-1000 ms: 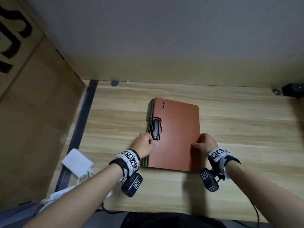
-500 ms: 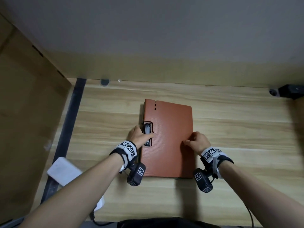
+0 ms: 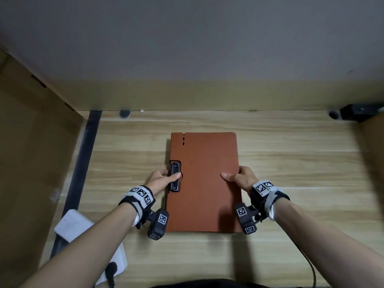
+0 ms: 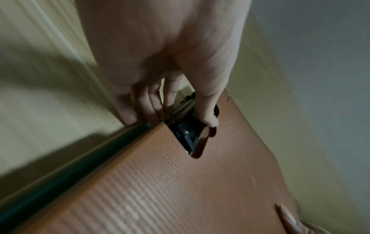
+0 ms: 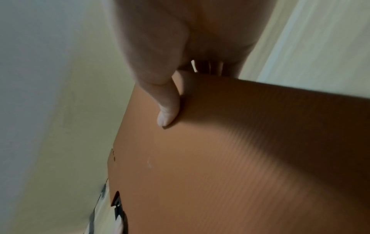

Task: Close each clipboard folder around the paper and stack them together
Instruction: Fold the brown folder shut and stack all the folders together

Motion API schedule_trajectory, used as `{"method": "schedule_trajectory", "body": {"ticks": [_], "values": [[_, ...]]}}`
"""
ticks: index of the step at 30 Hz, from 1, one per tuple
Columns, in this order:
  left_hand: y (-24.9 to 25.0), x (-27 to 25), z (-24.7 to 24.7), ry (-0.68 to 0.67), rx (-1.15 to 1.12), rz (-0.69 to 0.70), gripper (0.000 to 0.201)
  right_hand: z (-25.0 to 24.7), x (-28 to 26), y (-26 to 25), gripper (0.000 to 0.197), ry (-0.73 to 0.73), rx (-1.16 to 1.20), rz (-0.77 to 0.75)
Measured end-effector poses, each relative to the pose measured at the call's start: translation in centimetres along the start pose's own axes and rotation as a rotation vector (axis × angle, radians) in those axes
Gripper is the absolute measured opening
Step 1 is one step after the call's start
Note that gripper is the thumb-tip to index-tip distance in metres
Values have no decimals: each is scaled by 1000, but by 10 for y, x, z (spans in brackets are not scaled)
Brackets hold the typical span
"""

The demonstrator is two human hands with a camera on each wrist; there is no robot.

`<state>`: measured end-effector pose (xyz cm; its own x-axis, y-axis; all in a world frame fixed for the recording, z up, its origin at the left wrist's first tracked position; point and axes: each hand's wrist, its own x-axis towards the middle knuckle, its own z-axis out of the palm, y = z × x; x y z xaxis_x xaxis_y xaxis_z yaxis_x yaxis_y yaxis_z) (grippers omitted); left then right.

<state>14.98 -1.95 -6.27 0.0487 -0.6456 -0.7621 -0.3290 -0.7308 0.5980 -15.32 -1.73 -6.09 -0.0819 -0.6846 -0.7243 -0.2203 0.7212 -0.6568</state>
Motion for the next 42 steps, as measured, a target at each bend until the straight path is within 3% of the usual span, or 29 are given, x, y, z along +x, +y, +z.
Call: {"method": "schedule_trajectory", "body": {"ticks": [8, 12, 15, 18, 22, 30, 33, 36, 40, 42], "values": [[18, -24, 9, -166, -179, 55, 63, -7, -32, -18, 41, -95, 84, -149], [29, -37, 18, -48, -232, 130, 62, -25, -50, -20, 40, -79, 51, -255], [61, -58, 26, 73, -231, 287, 52, -44, -60, -36, 42, -5, 37, -395], [93, -75, 30, 126, -189, 454, 57, -60, -66, -52, 44, 54, 21, -530], [111, -90, 43, 192, -134, 588, 57, -80, -77, -53, 49, 114, -12, -595], [92, -114, 69, 115, -61, 636, 62, -98, -97, -30, 53, 150, -15, -535], [100, -134, 62, 80, -134, 674, 59, -101, -114, -41, 47, 173, 62, -573], [112, -155, 53, 26, -199, 721, 61, -105, -134, -54, 57, 157, 145, -670], [127, -157, 56, 7, -402, 655, 89, -96, -145, -66, 65, 156, 295, -730], [124, -140, 58, 7, -526, 628, 90, -91, -144, -67, 61, 170, 353, -708]]}}
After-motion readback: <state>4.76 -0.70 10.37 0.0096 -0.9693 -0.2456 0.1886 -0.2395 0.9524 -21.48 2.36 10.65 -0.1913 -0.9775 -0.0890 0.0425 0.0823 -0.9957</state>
